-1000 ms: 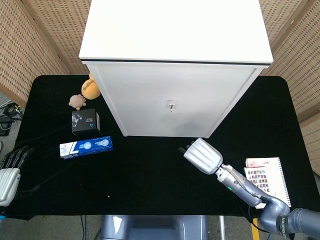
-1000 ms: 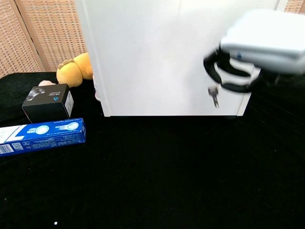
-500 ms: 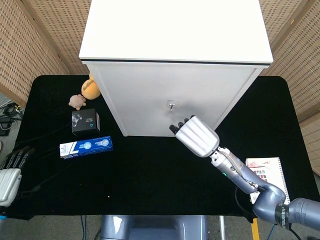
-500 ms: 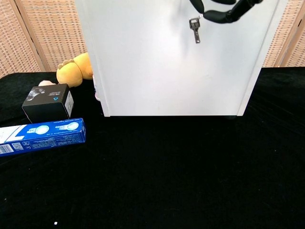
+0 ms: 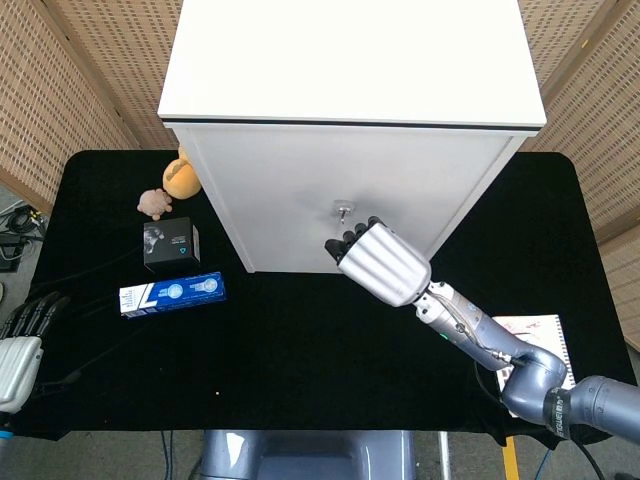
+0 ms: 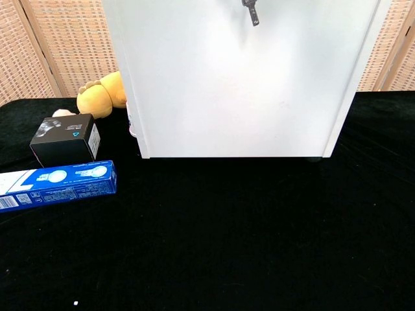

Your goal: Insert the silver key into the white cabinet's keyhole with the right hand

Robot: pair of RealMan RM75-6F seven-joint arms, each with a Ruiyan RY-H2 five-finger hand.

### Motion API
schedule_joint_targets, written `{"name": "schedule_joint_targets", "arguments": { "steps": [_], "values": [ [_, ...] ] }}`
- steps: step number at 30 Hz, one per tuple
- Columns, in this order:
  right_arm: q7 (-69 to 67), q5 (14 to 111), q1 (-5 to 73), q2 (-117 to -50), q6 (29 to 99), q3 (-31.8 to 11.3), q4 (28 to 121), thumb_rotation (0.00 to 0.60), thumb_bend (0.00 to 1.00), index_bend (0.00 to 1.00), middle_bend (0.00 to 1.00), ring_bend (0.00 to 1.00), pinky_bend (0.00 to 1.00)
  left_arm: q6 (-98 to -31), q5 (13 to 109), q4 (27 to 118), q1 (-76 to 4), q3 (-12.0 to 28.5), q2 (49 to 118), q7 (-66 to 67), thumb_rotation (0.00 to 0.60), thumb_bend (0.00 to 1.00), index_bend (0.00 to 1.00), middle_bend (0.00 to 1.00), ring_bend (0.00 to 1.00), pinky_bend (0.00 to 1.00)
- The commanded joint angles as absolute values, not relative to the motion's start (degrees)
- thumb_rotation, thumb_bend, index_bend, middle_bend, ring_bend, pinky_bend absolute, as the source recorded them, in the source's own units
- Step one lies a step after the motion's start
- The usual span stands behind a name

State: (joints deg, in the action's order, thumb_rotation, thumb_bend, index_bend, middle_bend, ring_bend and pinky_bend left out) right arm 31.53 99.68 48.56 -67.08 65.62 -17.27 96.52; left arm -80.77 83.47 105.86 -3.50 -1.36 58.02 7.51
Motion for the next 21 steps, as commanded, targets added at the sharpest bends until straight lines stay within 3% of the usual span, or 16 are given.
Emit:
{"name": "schedule_joint_targets", "arguments": {
  "steps": [1, 21],
  "values": [
    [31.83, 99.54, 49.23, -67.27, 65.26, -17.66, 96.38, 0.600, 0.59, 0.71, 0.90, 0.89, 1.00, -80.70, 83.45, 105.83, -3.52, -1.39, 58.11, 7.69, 0.600, 0.00, 0.00, 0.00, 0.00, 0.00],
    [38.90, 94.73, 52.23, -70.45, 63.13, -19.10, 94.66, 0.600, 0.59, 0.72, 0.90, 0.89, 1.00, -80.43, 83.04, 105.93, -3.64, -1.29, 58.06, 7.59, 0.600, 0.00, 0.00, 0.00, 0.00, 0.00]
  ]
}}
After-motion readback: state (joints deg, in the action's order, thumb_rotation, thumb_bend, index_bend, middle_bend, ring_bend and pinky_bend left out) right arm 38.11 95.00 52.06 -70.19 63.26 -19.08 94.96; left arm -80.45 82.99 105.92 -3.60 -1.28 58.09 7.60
